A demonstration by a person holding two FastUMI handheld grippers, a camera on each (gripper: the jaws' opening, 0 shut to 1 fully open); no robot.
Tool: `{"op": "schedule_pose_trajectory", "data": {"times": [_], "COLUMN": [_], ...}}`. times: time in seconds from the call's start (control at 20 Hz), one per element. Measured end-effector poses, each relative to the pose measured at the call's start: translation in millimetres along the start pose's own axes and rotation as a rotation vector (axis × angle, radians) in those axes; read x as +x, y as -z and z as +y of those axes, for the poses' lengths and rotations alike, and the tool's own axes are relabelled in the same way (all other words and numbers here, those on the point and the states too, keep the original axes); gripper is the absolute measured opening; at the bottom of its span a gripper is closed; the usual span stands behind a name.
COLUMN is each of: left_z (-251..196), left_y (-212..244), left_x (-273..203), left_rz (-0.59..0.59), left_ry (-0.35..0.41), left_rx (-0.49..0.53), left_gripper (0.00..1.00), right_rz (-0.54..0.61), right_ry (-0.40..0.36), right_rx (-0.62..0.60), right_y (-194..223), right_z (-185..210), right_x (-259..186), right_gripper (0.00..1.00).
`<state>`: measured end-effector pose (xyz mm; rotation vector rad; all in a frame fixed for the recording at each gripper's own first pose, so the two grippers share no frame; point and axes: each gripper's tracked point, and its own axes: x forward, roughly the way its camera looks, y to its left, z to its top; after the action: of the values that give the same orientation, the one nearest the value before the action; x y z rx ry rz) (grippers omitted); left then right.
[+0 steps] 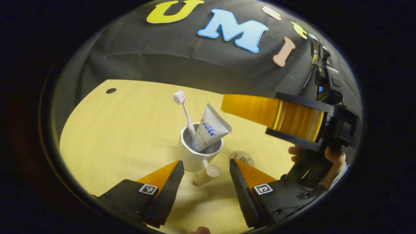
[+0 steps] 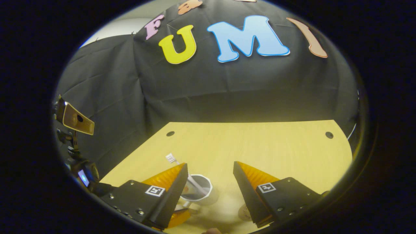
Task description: Put the toothbrush and toothpaste on the desktop into the cup, then pick up the cup and place it on the coaster on the desktop.
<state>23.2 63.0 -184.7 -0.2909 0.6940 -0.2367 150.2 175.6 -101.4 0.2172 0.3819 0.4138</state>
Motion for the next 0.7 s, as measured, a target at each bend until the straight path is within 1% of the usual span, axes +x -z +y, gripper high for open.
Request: {"op": "schedule_pose_trajectory", "data": {"times": [0.25, 0.5, 0.7], "left_z": [-1, -4, 1], "left_y": [10, 12, 21], "left_x": [7, 24, 35], "left_rz": [0.054, 0.123, 0.213], "left_ry": [-0.031, -0.062, -0.097], "left_rx": [0.007, 0.015, 0.001], "left_gripper": [0.92, 0.92, 0.92], "right_rz": [-0.017, -0.038, -0.047], "right_ry": [0.045, 0.117, 0.164], "right_rx": [0.018, 0.002, -0.005], "right_y": [-13, -23, -27], "right_z": [-23, -53, -73], "right_x": [-24, -51, -74], "right_gripper": [0.88, 0.88, 0.88]}}
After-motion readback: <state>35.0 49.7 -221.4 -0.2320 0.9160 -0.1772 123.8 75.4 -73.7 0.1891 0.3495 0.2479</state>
